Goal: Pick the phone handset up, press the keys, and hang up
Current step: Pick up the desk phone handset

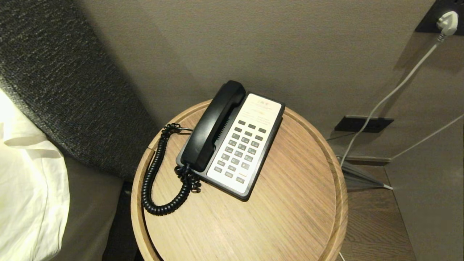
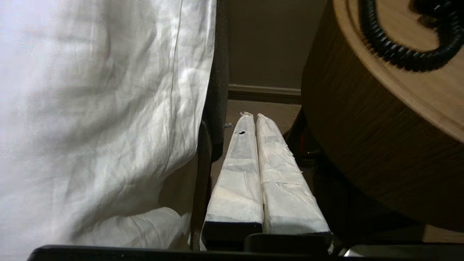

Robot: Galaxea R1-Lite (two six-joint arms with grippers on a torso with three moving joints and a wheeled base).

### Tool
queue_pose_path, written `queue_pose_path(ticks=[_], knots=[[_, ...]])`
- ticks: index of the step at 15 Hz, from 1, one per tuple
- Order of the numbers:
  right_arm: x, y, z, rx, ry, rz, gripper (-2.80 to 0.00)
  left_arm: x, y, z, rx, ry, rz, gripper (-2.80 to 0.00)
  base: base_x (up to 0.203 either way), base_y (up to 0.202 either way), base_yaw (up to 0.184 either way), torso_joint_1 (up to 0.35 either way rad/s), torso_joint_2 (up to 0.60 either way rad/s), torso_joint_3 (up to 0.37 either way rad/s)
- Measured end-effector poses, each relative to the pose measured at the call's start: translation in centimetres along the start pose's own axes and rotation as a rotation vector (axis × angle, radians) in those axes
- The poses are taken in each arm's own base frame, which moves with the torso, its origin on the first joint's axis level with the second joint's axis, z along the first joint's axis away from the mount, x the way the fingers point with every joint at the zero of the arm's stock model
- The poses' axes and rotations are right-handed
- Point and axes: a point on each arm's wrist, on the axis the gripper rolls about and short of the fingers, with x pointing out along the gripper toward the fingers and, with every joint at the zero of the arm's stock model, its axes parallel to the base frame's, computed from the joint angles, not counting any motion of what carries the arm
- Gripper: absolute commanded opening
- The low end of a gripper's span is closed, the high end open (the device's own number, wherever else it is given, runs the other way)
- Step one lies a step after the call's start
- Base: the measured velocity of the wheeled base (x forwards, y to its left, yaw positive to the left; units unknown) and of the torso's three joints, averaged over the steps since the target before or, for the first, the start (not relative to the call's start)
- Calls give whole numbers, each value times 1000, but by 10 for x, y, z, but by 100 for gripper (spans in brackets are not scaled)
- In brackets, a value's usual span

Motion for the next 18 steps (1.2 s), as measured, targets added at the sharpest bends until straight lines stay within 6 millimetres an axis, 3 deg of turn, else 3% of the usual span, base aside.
queue_pose_path(ticks=[2,4,6,8,10,12,13,15,18], knots=[[0,0,0,0,0,0,-280,-8,-1,33,6,-23,-57,-280,0,0,0,0,0,0],[0,0,0,0,0,0,-280,-14,-2,84,11,-25,-117,-280,0,0,0,0,0,0],[0,0,0,0,0,0,-280,5,-2,137,11,18,-162,-280,0,0,0,0,0,0],[0,0,0,0,0,0,-280,53,-1,190,5,86,-199,-280,0,0,0,0,0,0],[0,0,0,0,0,0,-280,126,-3,238,-2,158,-238,-280,0,0,0,0,0,0],[0,0,0,0,0,0,-280,195,-13,268,-2,196,-297,-280,0,0,0,0,0,0],[0,0,0,0,0,0,-280,227,-26,277,0,221,-341,0,0,0,0,0,0,0],[0,0,0,0,0,0,-280,266,-61,276,16,310,-434,0,0,0,0,0,0,0],[0,0,0,0,0,0,-280,280,-102,259,60,512,-542,0,0,0,0,0,0,0]])
